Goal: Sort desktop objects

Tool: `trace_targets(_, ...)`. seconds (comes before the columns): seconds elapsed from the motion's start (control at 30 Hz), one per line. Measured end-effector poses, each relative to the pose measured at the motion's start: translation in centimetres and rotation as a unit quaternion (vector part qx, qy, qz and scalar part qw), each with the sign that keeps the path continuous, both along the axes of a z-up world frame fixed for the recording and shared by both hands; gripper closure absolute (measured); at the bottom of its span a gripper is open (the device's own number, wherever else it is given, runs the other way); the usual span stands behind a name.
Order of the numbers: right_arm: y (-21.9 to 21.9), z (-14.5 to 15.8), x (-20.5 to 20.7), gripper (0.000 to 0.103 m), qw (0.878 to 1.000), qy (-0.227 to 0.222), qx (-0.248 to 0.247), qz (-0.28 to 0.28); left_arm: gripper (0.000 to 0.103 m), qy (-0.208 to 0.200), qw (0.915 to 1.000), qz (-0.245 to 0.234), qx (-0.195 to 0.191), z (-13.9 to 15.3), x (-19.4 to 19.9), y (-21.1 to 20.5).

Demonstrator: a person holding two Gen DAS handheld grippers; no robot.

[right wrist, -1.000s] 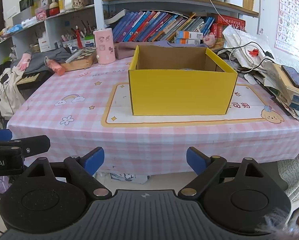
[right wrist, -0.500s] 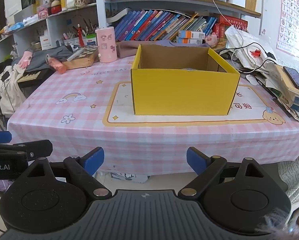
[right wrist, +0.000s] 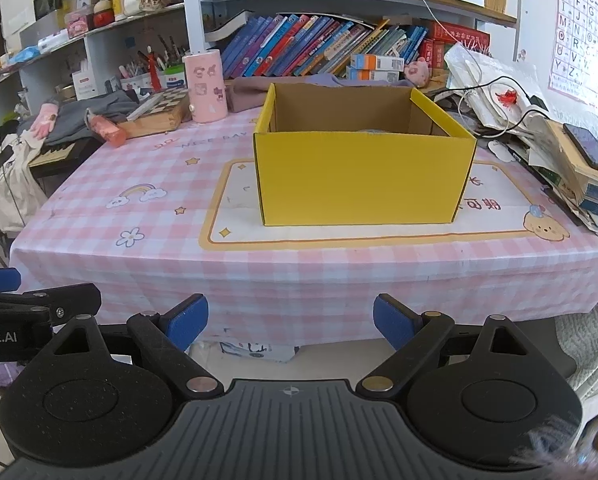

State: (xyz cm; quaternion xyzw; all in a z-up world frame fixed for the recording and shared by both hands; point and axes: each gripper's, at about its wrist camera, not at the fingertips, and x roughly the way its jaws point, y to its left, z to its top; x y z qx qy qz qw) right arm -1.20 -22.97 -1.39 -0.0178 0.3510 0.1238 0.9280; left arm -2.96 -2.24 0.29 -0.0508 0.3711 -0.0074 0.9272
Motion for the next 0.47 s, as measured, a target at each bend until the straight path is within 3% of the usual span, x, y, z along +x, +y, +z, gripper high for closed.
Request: trace_targets(0.47, 0.0, -0.4, 1.0, 0.014, 1.000, 0.017, 0.000, 0.002, 0.000, -0.009, 1.0000, -0.001, 0.003, 0.0, 0.6, -0.3)
